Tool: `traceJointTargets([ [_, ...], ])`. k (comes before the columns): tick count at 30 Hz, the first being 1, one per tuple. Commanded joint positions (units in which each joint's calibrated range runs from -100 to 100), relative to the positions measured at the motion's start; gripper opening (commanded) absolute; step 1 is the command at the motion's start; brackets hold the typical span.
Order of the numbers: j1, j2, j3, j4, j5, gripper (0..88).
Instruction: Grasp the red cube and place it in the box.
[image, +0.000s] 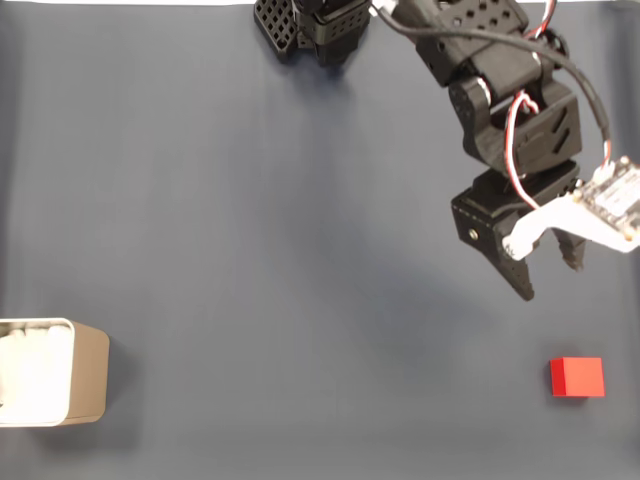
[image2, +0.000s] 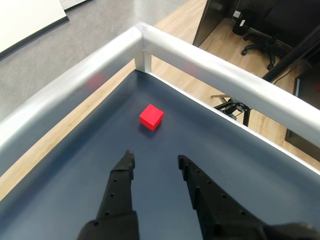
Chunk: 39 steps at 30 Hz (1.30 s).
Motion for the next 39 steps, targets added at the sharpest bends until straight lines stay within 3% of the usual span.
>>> traceJointTargets([
  [1, -0.6, 1.2, -4.0, -1.9, 0.4, 22.1],
  [39, -1.4, 32.7, -30.2, -4.0, -2.2, 34.3],
])
